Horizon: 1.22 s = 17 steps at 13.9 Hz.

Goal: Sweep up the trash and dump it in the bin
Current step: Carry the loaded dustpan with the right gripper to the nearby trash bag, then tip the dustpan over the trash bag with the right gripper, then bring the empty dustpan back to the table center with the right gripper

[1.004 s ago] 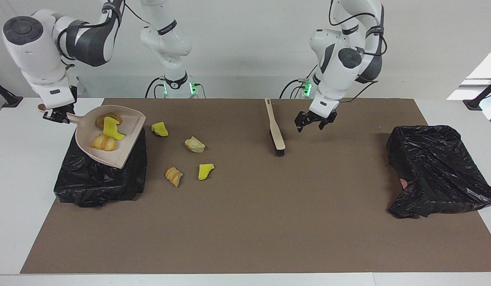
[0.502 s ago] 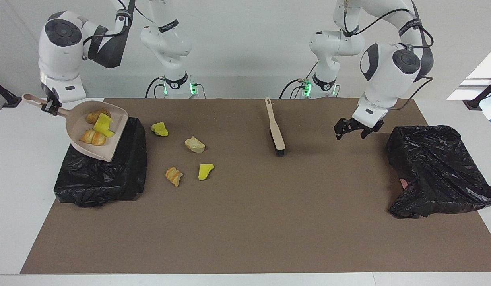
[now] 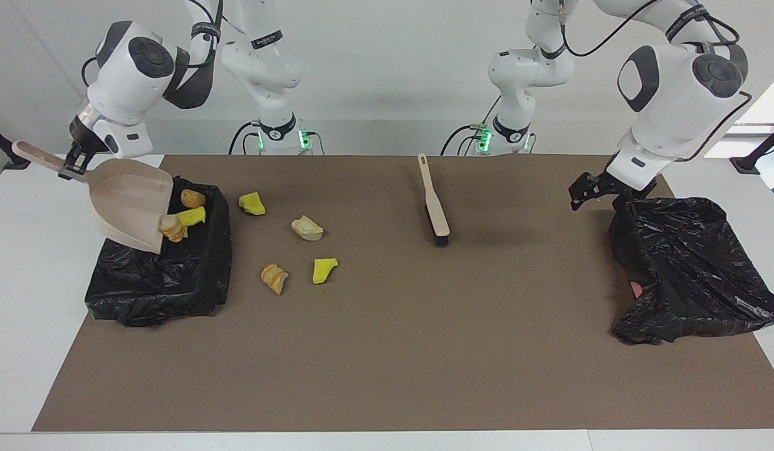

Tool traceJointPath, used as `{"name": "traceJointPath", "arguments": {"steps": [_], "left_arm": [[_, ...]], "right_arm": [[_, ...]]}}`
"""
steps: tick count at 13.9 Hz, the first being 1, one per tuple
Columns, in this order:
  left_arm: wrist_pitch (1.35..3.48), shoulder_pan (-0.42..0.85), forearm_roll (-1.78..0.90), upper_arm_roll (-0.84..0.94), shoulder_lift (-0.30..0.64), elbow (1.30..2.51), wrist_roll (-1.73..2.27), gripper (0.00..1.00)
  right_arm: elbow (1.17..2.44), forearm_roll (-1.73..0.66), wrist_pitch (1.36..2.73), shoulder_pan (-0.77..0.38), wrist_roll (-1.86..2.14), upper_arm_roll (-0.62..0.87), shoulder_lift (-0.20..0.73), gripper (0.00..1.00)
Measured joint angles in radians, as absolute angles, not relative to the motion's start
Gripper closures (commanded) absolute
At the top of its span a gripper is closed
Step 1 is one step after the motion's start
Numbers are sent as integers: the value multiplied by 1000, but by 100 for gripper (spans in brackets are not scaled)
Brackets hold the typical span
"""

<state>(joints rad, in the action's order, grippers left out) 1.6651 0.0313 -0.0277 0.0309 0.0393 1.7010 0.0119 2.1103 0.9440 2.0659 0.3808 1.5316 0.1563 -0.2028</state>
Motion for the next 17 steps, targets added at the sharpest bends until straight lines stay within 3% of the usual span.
{"name": "traceJointPath", "arguments": {"steps": [6, 11, 17], "left_arm": [[1615, 32, -24, 40, 39, 1637, -13, 0], [1615, 32, -24, 38, 26, 1628, -36, 0], [1615, 32, -24, 37, 22, 1628, -36, 0]], "right_arm": [[2103, 962, 2034, 306, 1505, 160, -204, 100], [1995, 861, 1782, 127, 1402, 164, -175, 100], [1832, 651, 1654, 35, 1116, 165, -78, 100]]}}
